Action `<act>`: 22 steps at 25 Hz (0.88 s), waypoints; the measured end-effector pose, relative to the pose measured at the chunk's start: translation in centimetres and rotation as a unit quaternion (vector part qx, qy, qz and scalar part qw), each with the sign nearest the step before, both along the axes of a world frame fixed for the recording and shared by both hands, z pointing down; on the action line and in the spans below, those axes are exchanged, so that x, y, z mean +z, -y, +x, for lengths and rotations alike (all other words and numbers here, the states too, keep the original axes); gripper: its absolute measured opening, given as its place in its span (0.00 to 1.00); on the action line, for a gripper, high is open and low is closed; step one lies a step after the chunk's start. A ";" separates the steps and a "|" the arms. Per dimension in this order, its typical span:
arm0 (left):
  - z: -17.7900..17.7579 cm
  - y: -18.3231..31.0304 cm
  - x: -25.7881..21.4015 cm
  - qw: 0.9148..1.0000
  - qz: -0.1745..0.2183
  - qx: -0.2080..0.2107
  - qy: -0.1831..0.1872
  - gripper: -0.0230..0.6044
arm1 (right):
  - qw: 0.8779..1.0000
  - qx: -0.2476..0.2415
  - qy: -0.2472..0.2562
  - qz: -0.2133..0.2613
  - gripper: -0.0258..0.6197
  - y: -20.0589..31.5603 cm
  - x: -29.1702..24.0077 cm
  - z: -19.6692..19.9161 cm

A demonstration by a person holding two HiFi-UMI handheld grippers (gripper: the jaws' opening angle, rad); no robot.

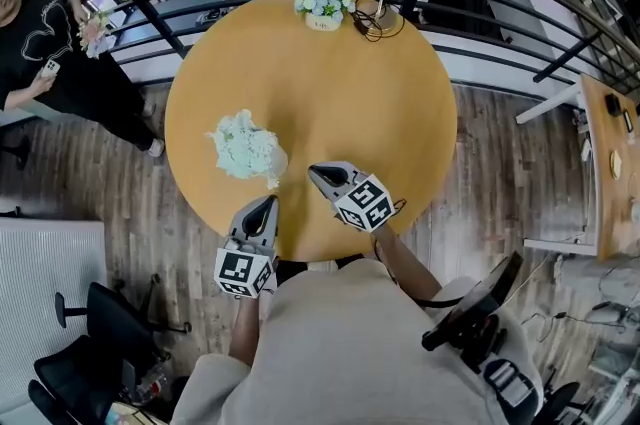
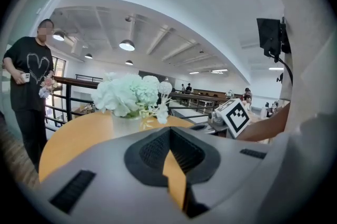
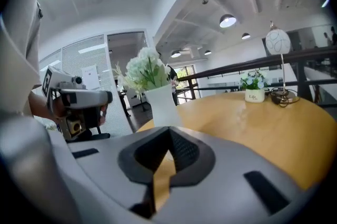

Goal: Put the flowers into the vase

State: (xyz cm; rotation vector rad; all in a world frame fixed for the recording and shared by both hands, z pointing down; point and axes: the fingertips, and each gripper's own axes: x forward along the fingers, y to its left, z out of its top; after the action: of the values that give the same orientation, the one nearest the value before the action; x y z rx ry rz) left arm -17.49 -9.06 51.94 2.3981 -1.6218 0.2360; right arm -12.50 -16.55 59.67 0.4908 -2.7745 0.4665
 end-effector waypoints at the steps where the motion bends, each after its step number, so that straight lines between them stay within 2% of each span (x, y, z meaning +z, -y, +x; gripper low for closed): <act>1: 0.4 0.2 0.1 1.000 -0.001 0.000 0.004 0.05 | 1.000 -0.003 0.012 0.007 0.05 0.0 -0.9 0.1; 5: 2.6 1.0 -0.1 1.000 0.005 0.005 0.003 0.05 | 0.999 -0.008 0.030 0.041 0.05 -0.7 -3.9 0.3; 11: 5.4 0.0 -0.2 0.999 0.008 0.051 0.001 0.05 | 0.997 0.004 0.032 0.065 0.05 -3.4 -5.8 0.6; 18: 2.9 -4.6 0.4 0.996 0.019 0.081 -0.006 0.05 | 0.997 0.042 0.010 0.070 0.05 -8.4 -4.8 -1.1; 22: 0.2 -8.8 1.3 0.996 0.012 0.091 0.009 0.05 | 0.996 0.056 -0.004 0.072 0.05 -12.4 -4.3 -2.8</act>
State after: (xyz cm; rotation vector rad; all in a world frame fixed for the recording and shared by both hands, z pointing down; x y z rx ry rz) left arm -17.27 -0.26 53.19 2.5723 -1.4206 0.2727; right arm -15.34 -4.15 55.37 0.6817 -2.7966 0.2885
